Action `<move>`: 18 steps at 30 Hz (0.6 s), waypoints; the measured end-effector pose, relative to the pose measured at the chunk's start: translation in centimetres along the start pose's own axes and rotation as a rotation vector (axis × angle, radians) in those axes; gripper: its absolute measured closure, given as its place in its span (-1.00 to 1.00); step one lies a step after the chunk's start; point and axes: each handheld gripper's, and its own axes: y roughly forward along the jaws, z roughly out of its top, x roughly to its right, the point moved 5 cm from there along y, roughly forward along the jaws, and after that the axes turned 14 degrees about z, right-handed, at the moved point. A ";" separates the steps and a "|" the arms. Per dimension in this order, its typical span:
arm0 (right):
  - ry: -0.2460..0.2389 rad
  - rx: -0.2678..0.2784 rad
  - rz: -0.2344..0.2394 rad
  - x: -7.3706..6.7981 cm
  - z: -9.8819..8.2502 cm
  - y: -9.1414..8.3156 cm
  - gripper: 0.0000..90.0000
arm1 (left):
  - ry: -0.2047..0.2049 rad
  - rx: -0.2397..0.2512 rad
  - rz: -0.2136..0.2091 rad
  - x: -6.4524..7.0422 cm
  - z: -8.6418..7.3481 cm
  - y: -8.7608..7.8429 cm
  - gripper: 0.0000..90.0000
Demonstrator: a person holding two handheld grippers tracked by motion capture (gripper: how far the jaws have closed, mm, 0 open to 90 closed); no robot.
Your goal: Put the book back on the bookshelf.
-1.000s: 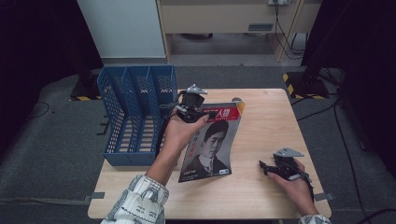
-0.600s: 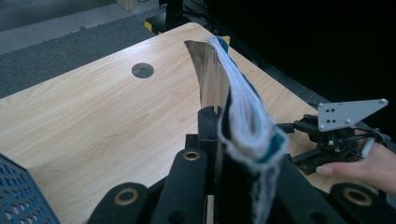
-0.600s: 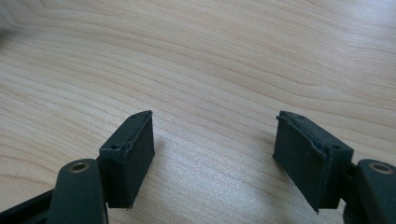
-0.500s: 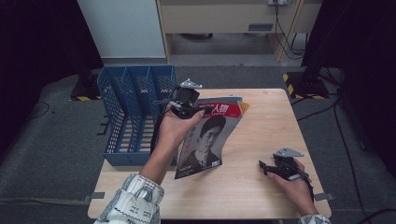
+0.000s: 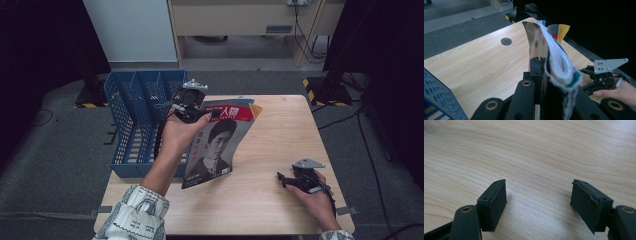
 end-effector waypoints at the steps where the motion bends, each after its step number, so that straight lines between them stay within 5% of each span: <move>1: 0.000 0.000 0.000 0.0 0.0 0.0 -0.36 | 0.001 0.001 0.000 -0.1 0.0 -0.1 0.92; 18: 0.001 0.001 0.000 0.0 0.0 0.0 -0.36 | -0.043 0.038 0.021 -2.6 0.6 -3.3 0.92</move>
